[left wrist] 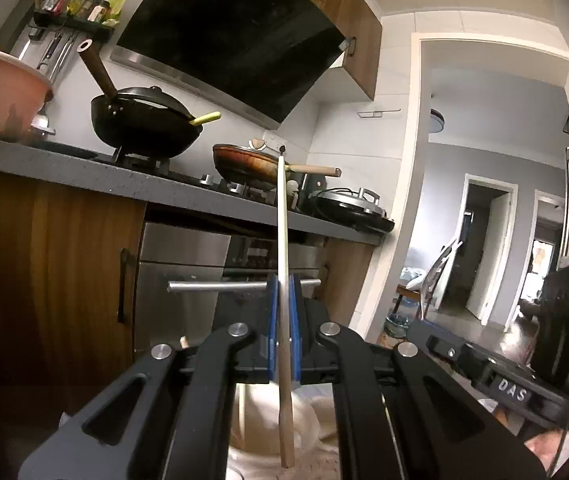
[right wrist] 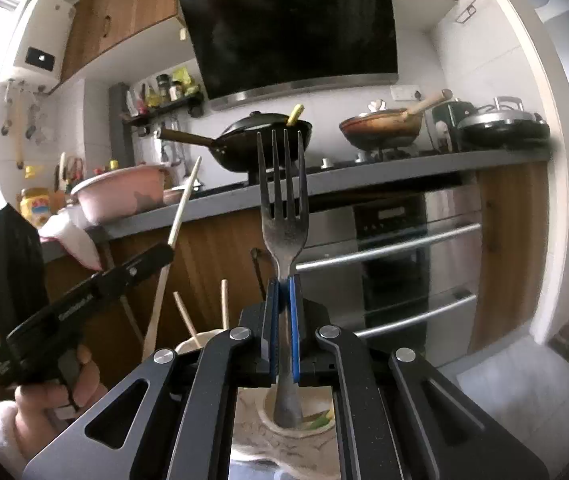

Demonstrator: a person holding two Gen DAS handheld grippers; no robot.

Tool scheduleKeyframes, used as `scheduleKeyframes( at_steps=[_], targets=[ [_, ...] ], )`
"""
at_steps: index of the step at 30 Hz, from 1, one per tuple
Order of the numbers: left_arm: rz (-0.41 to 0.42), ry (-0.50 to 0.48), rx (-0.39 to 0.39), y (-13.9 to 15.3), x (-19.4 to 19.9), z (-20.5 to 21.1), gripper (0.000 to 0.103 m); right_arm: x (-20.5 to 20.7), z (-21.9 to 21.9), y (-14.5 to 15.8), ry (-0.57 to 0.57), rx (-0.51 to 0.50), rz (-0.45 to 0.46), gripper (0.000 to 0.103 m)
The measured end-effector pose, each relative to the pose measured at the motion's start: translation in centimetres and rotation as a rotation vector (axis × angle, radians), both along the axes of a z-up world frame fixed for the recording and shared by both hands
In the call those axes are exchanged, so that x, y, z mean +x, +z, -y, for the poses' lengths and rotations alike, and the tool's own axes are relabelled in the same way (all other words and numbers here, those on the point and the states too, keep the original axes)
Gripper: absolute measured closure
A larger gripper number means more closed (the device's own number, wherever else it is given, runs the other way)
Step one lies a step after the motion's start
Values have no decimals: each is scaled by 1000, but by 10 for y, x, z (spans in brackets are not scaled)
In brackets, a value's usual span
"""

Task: Organize utensils
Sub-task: 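Lower chopstick into taller pot with left tool while right tool carries fork to smaller pot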

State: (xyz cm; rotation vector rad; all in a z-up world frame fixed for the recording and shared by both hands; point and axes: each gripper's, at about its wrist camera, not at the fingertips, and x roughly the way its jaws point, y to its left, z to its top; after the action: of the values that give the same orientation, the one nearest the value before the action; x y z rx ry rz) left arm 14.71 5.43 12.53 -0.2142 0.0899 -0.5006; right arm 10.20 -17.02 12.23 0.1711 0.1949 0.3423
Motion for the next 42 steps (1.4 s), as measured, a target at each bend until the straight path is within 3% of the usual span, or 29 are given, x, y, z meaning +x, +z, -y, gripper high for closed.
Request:
scheduleKeyframes(
  at_steps=[8, 24, 32, 35, 37, 42],
  targets=[
    [5, 26, 63, -20, 15, 13, 98, 16, -5, -19, 4, -16, -26, 97],
    [-71, 37, 218, -51, -34, 1, 98, 18, -23, -57, 48, -138, -128, 97],
    [-107, 44, 226, -57, -34, -1, 97, 23, -26, -69, 48, -155, -190, 97],
    [-106, 55, 236, -57, -36, -1, 90, 22, -26, -70, 45, -156, -187, 97],
    [-107, 65, 248, -58, -38, -2, 80, 21, -25, -70, 43, -155, -187, 97],
    [-107, 94, 259, -59, -44, -6, 73, 20, -22, -69, 39, -152, -189, 97]
  ],
)
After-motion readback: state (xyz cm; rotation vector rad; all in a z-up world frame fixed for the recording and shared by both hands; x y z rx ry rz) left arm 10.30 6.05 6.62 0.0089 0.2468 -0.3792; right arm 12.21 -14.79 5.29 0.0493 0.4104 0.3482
